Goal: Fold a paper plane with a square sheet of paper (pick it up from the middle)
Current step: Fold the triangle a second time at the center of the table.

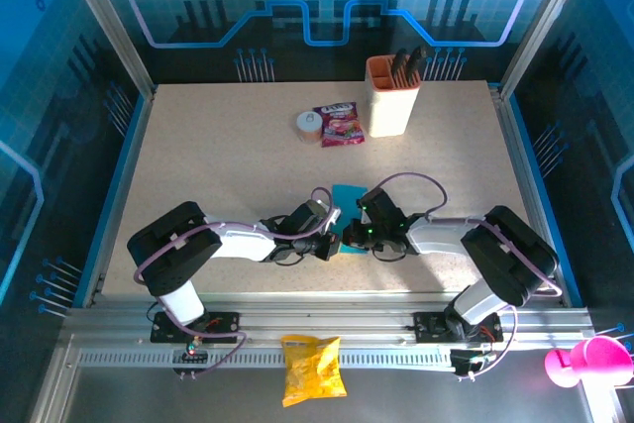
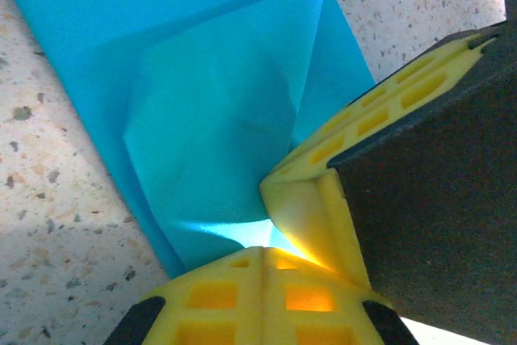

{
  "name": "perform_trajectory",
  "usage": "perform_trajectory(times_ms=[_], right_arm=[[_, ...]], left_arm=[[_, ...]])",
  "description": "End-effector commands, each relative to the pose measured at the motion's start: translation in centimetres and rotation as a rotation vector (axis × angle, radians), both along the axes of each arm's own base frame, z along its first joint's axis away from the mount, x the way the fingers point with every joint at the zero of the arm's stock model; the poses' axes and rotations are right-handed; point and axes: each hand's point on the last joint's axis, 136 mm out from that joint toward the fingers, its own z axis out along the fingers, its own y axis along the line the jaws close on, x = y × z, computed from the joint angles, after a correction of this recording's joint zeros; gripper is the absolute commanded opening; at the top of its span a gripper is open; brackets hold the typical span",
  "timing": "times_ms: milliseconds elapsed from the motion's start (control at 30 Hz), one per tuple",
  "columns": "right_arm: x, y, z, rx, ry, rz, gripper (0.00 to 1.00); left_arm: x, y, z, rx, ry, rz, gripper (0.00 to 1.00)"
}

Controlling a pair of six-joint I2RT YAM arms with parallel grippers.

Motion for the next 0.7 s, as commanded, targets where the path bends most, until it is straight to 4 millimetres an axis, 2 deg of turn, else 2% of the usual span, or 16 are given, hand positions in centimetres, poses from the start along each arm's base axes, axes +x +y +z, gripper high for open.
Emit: perform_trajectory(times_ms=[0,333,667], right_arm=[[0.3,-0.1,-0.7,-0.062,0.018,-0.02,0.0],[1.0,-2.9,-2.6,-0.158,0.081,-0.057,0.0],[2.1,-4.6,-2.6,-0.164,0.084,-0.078,0.0]], left_arm=[[-2.9,3.3,-4.7,0.164,0.109,-0.022,0.0],[-3.3,3.5,-5.1,0.164,0.122,-0.028,0.0],[-3.6,3.5,-5.4,0.164,0.137,-0.028,0.0]])
